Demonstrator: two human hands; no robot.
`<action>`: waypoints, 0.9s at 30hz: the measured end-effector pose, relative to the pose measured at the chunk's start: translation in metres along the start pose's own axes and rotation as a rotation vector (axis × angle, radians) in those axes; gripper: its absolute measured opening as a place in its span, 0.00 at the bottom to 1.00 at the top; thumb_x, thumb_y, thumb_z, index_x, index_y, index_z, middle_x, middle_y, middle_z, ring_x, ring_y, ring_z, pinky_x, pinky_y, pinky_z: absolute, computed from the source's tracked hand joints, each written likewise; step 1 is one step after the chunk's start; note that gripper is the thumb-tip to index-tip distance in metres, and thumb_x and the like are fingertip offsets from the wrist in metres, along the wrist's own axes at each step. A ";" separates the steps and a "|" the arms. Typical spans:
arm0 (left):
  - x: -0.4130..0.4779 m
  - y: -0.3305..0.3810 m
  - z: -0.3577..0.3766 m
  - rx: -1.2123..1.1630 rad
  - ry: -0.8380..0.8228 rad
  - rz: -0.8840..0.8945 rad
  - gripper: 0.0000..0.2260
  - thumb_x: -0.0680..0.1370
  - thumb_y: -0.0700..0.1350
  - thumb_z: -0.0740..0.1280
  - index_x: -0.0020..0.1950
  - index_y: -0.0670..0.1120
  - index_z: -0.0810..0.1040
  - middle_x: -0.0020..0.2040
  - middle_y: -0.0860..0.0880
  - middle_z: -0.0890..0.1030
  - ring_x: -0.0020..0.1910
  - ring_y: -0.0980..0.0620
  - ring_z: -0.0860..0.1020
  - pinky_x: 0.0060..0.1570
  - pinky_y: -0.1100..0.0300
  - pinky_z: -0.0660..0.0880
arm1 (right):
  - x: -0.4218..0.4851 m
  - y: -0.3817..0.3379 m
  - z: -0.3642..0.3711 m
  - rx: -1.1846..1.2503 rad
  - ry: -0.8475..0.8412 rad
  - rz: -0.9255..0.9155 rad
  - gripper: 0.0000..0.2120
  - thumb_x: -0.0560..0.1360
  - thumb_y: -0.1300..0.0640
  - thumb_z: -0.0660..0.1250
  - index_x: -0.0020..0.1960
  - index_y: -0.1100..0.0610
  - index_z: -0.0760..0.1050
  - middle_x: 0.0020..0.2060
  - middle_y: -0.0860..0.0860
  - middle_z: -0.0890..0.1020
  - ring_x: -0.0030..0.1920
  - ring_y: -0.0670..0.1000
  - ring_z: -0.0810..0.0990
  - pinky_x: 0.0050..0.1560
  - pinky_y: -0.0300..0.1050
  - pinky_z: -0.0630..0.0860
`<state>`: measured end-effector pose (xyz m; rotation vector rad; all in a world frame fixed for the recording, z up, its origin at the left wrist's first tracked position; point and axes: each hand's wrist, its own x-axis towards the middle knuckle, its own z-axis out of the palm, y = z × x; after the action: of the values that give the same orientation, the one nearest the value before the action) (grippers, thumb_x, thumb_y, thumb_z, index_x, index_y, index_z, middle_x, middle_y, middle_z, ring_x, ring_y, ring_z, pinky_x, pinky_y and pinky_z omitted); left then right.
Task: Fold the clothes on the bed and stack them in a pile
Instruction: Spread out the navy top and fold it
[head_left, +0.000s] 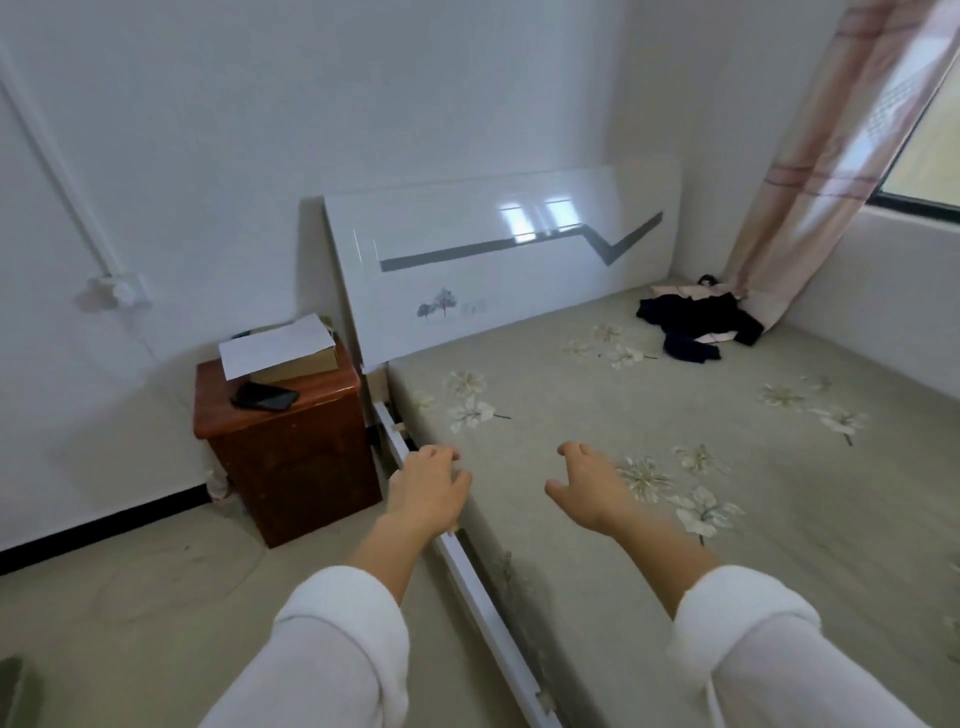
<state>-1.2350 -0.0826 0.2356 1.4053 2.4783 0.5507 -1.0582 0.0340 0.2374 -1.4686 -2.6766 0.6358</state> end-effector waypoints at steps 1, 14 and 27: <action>0.024 -0.007 -0.004 0.002 -0.008 0.022 0.17 0.80 0.51 0.57 0.68 0.48 0.71 0.66 0.48 0.72 0.64 0.47 0.70 0.61 0.49 0.70 | 0.021 -0.007 0.000 0.020 0.009 0.022 0.28 0.79 0.49 0.61 0.74 0.59 0.58 0.72 0.57 0.65 0.71 0.58 0.64 0.69 0.51 0.64; 0.302 -0.047 -0.009 0.075 -0.238 0.276 0.18 0.81 0.52 0.57 0.69 0.48 0.69 0.67 0.47 0.72 0.63 0.48 0.71 0.60 0.55 0.67 | 0.222 -0.028 0.009 0.194 0.057 0.349 0.28 0.79 0.49 0.61 0.75 0.58 0.58 0.72 0.56 0.65 0.70 0.57 0.65 0.68 0.50 0.65; 0.585 0.029 0.116 0.159 -0.464 0.448 0.18 0.81 0.48 0.56 0.70 0.46 0.66 0.69 0.45 0.68 0.65 0.47 0.68 0.63 0.51 0.68 | 0.451 0.121 0.003 0.330 0.102 0.681 0.30 0.80 0.48 0.61 0.76 0.57 0.56 0.73 0.56 0.64 0.71 0.57 0.65 0.68 0.52 0.65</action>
<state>-1.4658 0.4580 0.1307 1.9096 1.8832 0.0792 -1.2131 0.4569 0.1130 -2.2087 -1.8349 0.9300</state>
